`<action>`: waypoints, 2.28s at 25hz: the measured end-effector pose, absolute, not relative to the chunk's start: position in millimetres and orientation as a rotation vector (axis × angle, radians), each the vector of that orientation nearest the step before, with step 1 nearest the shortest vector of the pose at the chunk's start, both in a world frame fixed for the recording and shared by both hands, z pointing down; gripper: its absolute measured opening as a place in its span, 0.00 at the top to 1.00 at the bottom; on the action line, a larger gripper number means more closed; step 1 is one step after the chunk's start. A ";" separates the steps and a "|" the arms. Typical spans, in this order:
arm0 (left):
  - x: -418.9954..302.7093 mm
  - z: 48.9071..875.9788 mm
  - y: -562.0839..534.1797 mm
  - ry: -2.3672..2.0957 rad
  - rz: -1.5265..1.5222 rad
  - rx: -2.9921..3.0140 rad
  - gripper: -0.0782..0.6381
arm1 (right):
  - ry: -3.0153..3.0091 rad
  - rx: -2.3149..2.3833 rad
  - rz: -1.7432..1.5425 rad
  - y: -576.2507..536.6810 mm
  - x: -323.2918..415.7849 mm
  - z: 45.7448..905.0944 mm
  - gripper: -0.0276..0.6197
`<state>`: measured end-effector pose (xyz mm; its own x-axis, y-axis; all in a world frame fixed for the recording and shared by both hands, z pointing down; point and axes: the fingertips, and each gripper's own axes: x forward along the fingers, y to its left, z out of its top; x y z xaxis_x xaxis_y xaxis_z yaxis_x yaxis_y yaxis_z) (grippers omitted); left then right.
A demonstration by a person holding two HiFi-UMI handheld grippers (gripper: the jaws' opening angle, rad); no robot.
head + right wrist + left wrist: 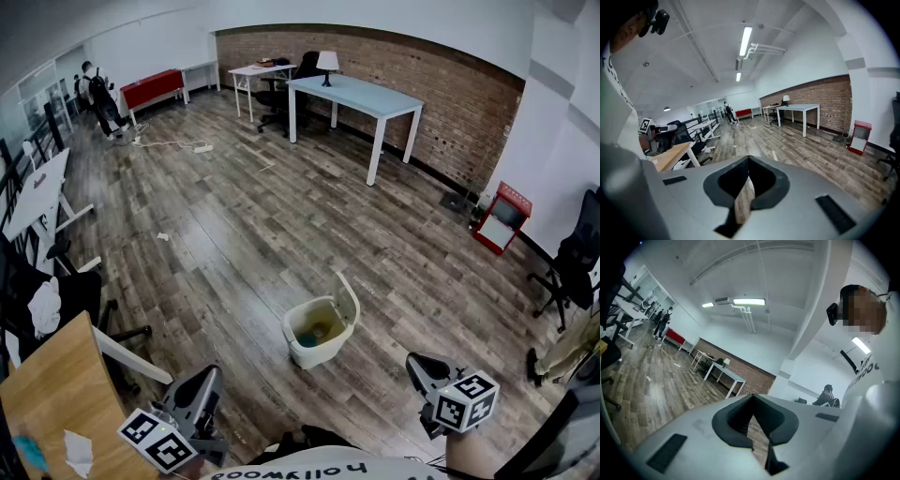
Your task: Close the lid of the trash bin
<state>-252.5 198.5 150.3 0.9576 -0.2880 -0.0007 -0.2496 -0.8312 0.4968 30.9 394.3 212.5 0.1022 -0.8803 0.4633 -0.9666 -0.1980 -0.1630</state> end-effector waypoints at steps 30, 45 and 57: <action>-329.2 183.7 114.3 -0.561 -0.087 2.573 0.88 | -1.840 2.211 0.722 298.3 16.3 243.4 0.94; -152.2 203.7 61.5 -0.645 0.000 2.505 0.88 | -1.956 1.979 0.765 193.5 184.3 280.0 0.94; -59.2 210.6 49.1 -0.697 0.123 2.492 0.88 | -1.969 1.813 0.818 154.8 270.5 320.6 0.94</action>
<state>-59.2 49.1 210.6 0.8617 -0.4547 0.2252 -0.5043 -0.7180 0.4797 270.5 154.8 320.6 -0.1267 -0.7865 0.6044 -0.9833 0.0193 -0.1811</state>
